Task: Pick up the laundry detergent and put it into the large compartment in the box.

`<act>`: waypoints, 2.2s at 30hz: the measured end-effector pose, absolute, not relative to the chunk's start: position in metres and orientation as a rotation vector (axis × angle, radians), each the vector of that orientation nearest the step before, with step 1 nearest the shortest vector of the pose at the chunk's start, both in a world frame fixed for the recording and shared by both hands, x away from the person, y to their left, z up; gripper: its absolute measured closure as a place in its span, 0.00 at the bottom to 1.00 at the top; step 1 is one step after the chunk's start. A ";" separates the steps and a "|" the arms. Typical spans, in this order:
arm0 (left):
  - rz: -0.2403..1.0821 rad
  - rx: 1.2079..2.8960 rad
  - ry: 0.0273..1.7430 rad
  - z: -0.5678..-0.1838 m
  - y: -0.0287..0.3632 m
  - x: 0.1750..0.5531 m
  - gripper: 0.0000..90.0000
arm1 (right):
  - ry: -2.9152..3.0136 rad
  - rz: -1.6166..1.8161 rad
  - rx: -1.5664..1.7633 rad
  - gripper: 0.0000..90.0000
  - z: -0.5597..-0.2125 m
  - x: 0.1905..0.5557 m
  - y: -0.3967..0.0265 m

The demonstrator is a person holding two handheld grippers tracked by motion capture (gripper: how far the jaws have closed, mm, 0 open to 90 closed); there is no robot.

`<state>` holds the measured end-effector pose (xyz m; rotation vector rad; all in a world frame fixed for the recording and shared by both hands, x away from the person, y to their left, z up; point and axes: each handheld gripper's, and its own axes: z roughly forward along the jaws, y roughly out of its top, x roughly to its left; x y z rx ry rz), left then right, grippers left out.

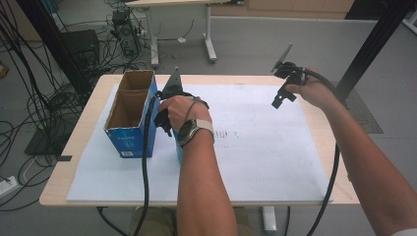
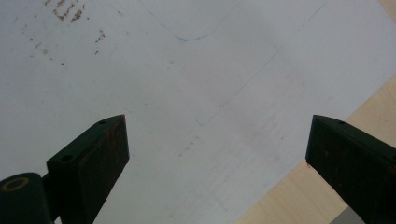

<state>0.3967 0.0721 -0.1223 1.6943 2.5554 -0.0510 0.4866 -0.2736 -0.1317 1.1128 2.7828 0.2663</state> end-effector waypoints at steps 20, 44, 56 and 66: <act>-0.039 1.720 2.559 -0.138 0.073 0.397 0.13 | 2.791 0.261 1.101 0.06 -0.136 0.486 -0.271; 0.031 1.755 2.565 -0.153 0.064 0.399 0.22 | 2.801 0.283 1.110 0.06 -0.147 0.486 -0.275; 0.078 1.788 2.557 -0.152 0.057 0.398 0.42 | 2.802 0.285 1.114 0.06 -0.147 0.487 -0.278; 0.061 1.797 2.565 -0.152 0.058 0.401 0.43 | 2.801 0.289 1.117 0.06 -0.148 0.487 -0.279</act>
